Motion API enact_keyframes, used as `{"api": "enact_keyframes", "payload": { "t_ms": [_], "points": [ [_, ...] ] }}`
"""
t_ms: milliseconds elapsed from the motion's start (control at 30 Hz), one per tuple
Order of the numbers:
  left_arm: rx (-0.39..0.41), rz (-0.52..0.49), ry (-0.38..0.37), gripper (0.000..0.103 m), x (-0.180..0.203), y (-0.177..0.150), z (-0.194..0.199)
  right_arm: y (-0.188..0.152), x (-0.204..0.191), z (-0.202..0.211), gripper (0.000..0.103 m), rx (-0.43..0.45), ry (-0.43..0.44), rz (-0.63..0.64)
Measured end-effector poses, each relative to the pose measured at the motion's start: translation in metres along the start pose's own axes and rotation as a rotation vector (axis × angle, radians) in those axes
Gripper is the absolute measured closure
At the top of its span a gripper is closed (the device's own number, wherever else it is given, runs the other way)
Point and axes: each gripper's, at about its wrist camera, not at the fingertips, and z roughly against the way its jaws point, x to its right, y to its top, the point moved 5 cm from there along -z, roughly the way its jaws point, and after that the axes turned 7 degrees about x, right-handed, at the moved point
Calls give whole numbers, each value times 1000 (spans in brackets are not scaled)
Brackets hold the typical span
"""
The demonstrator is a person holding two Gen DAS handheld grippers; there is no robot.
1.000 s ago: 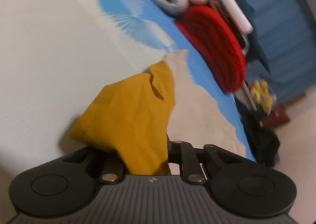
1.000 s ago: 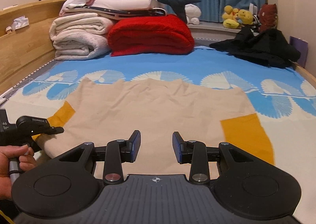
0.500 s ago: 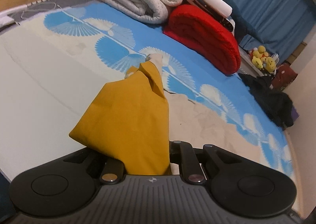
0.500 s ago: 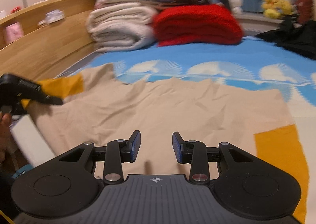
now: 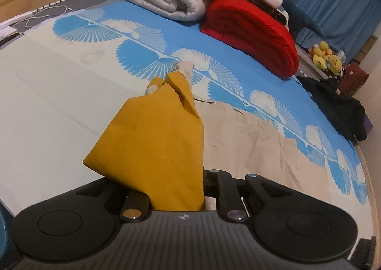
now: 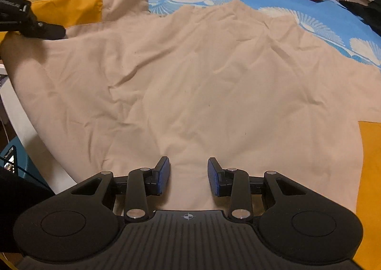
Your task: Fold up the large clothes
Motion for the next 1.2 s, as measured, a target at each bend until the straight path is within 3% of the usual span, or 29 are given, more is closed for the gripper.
{"api": "enact_keyframes", "payload": {
  "t_ms": [100,267,433,567,733,900,1000,1033,1100,1200],
  "points": [
    [13,-17,2,87,11,1,6,2,12,29,67,96,-15,-40],
    [79,-135,-14,87,50,-3,20,21,51,104,66,377,-81,-75],
    [165,-293,-119,88,123,-20,38,13,115,177,66,521,-186,-151],
    [207,-424,-237,88,194,-51,47,-5,161,223,66,576,-251,-227],
    [168,-565,-391,88,282,-111,50,-31,205,259,66,590,-318,-290],
    [36,-830,-489,88,352,-206,31,-53,234,275,66,572,-362,-320],
    [-139,-976,-511,65,371,-265,7,-58,244,275,65,555,-365,-344],
    [-178,-1009,-515,49,373,-277,2,-61,246,276,65,549,-361,-354],
    [-171,-1028,-545,38,373,-280,6,-63,250,273,64,538,-352,-382],
    [-170,-948,-643,26,366,-255,20,-63,252,266,59,522,-316,-430]
  ]
}}
